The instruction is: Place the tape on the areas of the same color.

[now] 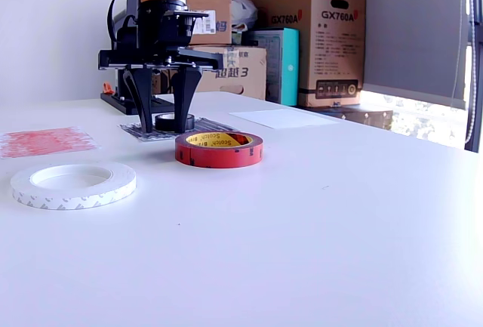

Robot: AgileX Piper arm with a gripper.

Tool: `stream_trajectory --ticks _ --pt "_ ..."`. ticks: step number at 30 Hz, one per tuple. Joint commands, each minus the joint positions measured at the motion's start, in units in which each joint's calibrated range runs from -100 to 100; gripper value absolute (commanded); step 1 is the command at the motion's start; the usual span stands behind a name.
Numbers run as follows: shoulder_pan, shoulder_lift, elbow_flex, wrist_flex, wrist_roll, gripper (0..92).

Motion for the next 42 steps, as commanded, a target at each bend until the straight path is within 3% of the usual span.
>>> stream_trajectory --ticks 1,37,39,42 --pt "0.27 -0.06 -0.64 -0.29 0.82 46.5" --pt "2.25 3.41 -0.37 -1.82 4.66 45.7" --pt "2.25 3.41 -0.37 -1.82 4.66 42.8" --pt "2.25 3.41 -0.37 -1.82 4.66 28.6"
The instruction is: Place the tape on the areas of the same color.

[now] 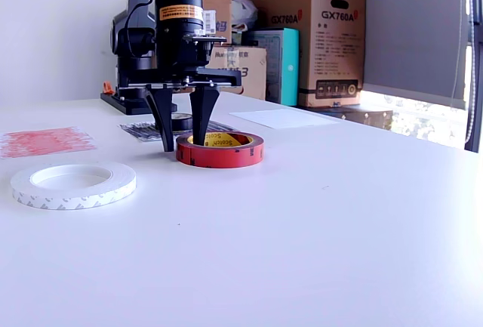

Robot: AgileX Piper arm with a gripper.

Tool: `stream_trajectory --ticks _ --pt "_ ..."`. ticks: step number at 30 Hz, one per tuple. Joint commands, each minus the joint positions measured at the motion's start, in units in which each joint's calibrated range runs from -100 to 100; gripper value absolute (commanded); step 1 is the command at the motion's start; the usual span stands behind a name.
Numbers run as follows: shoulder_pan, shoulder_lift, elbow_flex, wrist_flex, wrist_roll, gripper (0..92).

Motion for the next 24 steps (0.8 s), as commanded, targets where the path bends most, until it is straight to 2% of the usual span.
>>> stream_trajectory --ticks 1,4,18,24 --pt "0.21 -0.18 -0.27 -0.57 0.27 21.8" --pt "0.21 -0.18 -0.45 -0.57 0.67 0.5" --pt "0.84 -1.95 -0.82 -0.40 0.84 0.1" --pt "0.36 -8.69 -0.18 0.28 0.92 0.1"
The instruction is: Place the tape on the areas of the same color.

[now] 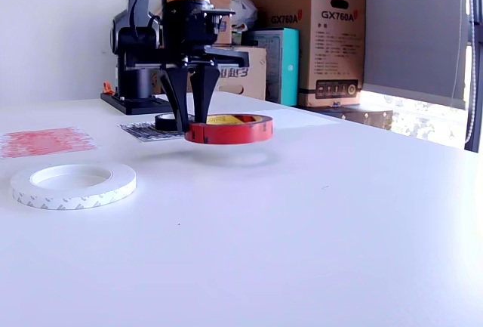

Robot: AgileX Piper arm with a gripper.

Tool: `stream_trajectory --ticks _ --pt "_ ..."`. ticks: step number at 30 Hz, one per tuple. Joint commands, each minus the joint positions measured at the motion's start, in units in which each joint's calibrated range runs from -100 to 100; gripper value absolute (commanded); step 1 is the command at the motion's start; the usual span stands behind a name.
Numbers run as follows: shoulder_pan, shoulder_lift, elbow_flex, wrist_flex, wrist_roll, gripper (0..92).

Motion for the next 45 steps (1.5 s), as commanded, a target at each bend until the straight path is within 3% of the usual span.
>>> stream_trajectory --ticks 1,10,17,25,31,45 --pt "-0.81 -5.53 1.56 0.01 0.13 0.1" --pt "-14.23 -15.35 10.01 0.01 -0.94 0.1" --pt "-27.17 -14.88 12.01 0.01 -6.09 0.1" --pt "-36.64 -11.33 11.92 -0.67 -13.30 0.1" --pt "-38.22 -8.05 12.28 -0.67 -15.67 0.1" --pt "-33.96 -7.87 12.28 -0.33 -15.26 0.1"
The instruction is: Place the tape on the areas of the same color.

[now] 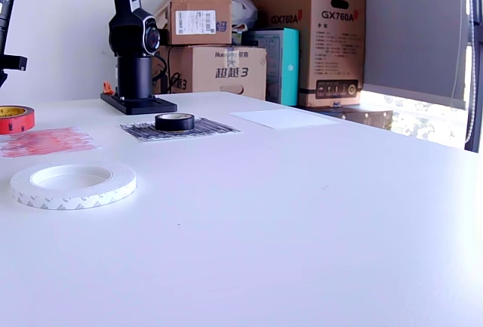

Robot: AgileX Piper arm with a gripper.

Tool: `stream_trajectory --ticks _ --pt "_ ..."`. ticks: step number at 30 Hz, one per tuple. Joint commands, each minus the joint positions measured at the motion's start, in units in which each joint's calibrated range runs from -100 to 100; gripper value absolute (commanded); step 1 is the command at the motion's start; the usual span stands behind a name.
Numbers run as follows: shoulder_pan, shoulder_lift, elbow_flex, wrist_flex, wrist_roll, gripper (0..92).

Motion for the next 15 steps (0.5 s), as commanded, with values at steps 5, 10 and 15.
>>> stream_trajectory --ticks 5,10,15 --pt "5.81 -0.87 1.69 -0.13 0.57 0.1" --pt "5.97 -0.87 4.15 -0.30 0.57 0.1" --pt "6.12 -0.97 4.69 -0.38 0.41 0.1"
